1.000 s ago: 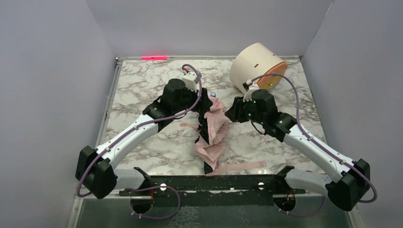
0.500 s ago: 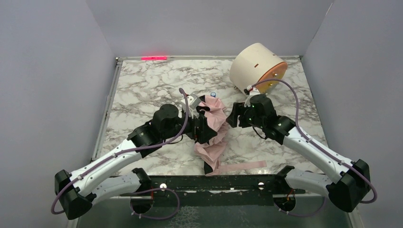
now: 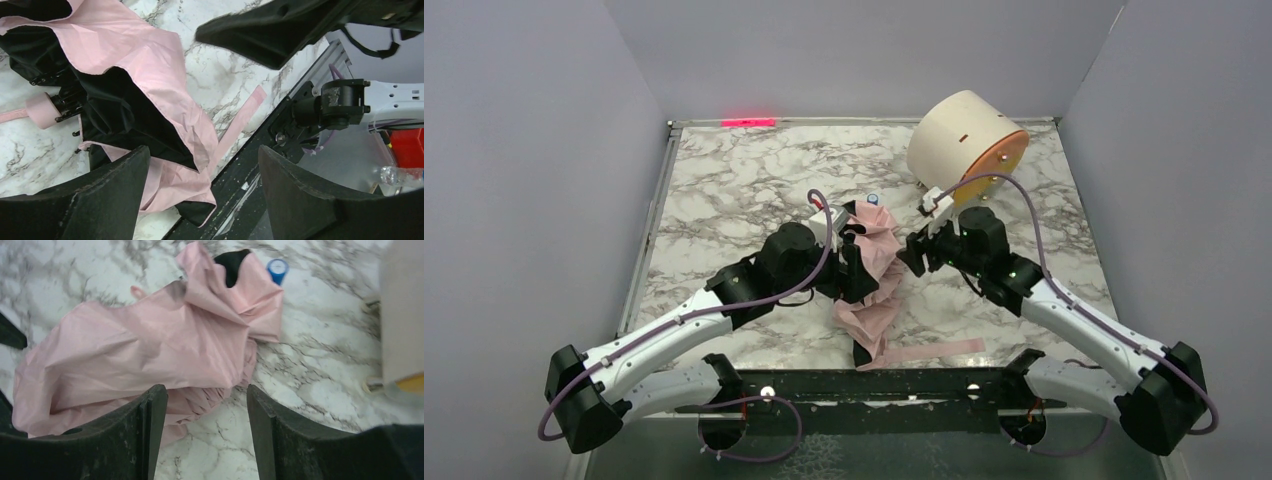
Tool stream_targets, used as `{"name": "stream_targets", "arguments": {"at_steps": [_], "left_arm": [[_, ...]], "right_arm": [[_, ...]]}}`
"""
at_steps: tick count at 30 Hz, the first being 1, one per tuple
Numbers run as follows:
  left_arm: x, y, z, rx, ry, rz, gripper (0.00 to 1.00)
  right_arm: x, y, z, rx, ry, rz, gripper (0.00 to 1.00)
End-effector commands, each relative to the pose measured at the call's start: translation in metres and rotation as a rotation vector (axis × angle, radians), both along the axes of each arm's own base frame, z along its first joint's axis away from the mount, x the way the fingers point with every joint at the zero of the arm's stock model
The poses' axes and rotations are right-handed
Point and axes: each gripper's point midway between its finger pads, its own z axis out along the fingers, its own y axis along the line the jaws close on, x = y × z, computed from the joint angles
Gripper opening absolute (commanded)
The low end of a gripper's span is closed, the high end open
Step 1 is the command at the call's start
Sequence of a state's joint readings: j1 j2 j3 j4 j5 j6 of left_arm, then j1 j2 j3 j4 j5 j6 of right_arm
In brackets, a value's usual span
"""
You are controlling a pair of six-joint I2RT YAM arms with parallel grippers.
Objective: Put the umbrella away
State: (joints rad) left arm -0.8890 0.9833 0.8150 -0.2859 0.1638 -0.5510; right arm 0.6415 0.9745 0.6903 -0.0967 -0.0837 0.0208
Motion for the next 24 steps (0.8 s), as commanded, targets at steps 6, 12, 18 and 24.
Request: {"name": "stream_targets", "arguments": {"at_steps": [6, 12, 18, 24], "left_arm": [[-0.006, -0.009, 0.012, -0.062, 0.013, -0.025, 0.77], [-0.008, -0.010, 0.007, -0.043, 0.021, -0.042, 0.77], [-0.007, -0.015, 0.000, -0.036, 0.041, -0.050, 0.76], [-0.011, -0.028, -0.005, -0.035, 0.044, -0.078, 0.72]], "right_arm": [[-0.022, 0.054, -0.014, -0.080, -0.120, 0.554, 0.66], [-0.005, 0.053, -0.024, -0.110, -0.118, 0.553, 0.60], [0.014, 0.053, -0.025, -0.103, -0.123, 0.534, 0.43], [0.018, 0.054, -0.029, -0.089, -0.105, 0.530, 0.32]]}}
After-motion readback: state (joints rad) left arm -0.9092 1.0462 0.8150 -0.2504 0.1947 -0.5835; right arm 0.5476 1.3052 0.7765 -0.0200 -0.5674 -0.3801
